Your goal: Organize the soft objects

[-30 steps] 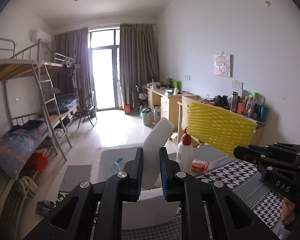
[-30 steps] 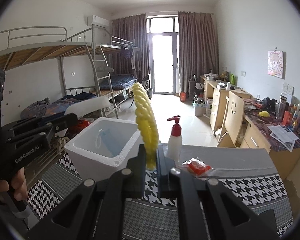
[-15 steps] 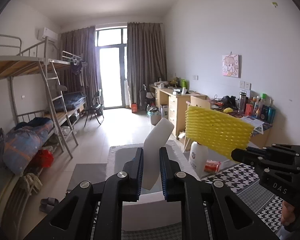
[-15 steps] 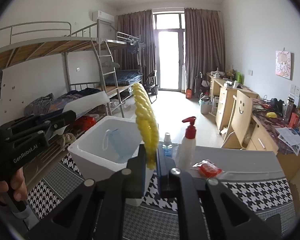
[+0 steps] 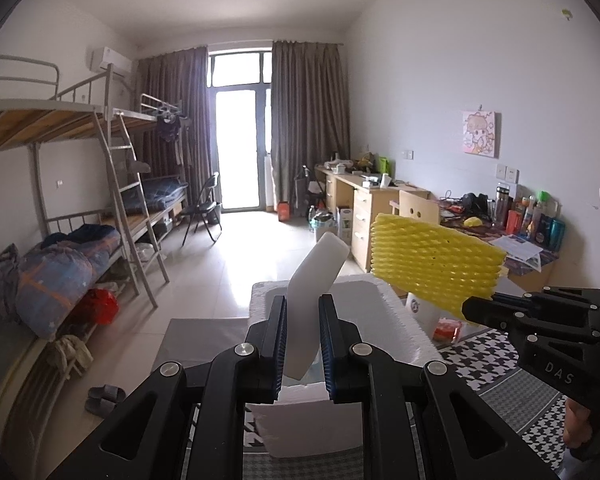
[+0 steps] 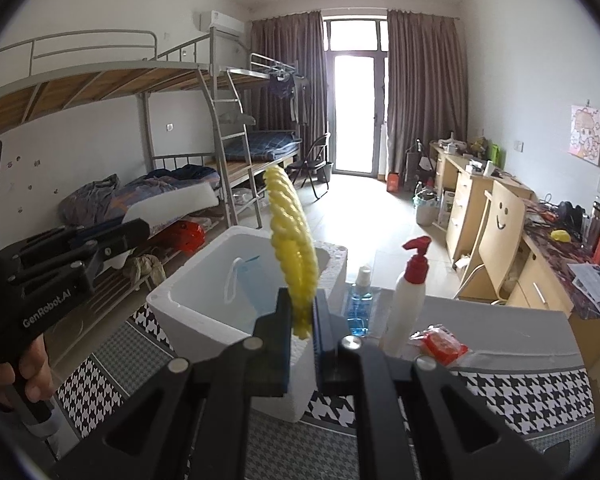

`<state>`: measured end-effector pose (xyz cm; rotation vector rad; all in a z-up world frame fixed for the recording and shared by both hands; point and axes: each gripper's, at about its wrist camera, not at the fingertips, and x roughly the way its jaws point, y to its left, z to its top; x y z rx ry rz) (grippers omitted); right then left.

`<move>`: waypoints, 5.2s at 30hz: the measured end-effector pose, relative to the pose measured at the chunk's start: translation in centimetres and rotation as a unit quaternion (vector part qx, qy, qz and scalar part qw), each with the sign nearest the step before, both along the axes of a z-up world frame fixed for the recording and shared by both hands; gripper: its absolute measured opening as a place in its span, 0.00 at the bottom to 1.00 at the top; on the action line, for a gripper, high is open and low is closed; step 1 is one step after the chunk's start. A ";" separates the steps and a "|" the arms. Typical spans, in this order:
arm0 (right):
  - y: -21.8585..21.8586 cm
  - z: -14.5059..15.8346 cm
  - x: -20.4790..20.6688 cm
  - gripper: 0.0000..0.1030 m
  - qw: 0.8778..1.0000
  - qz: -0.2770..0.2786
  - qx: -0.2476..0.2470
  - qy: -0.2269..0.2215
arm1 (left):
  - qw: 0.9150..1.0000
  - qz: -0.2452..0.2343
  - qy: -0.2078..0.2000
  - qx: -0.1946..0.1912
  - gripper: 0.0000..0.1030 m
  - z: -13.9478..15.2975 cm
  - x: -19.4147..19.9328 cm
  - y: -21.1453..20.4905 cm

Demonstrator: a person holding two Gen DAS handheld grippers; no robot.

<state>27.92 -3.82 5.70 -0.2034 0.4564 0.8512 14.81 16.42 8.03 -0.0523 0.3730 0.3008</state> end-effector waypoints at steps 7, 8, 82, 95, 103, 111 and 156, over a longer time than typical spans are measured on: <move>1.2 -0.2 0.1 0.12 1.000 0.011 -0.009 0.005 | 1.000 0.009 0.000 -0.002 0.16 -0.2 -0.5 0.7; 1.3 -0.2 0.1 0.12 1.000 0.013 -0.010 0.005 | 1.000 0.010 0.000 -0.003 0.16 -0.3 -0.6 0.9; -1.7 -1.4 1.0 0.92 1.000 -0.008 -0.009 -0.001 | 0.998 -0.013 0.051 -0.022 0.16 -2.3 4.9 0.3; -3.6 -2.0 1.0 0.92 1.000 -0.017 -0.005 0.004 | 0.997 -0.014 0.074 -0.034 0.19 -3.7 6.7 -0.1; -5.0 -2.3 1.1 0.92 1.000 -0.025 0.003 0.012 | 0.997 0.002 0.075 -0.037 0.73 -3.9 7.0 0.4; -5.9 -2.3 1.1 0.92 1.000 -0.025 0.009 0.011 | 0.997 0.024 0.051 -0.048 0.99 -3.5 5.1 0.6; -8.9 -2.6 -3.5 0.94 0.999 0.017 0.048 -0.016 | 0.999 0.043 -0.013 -0.027 0.99 -4.8 -6.9 -2.9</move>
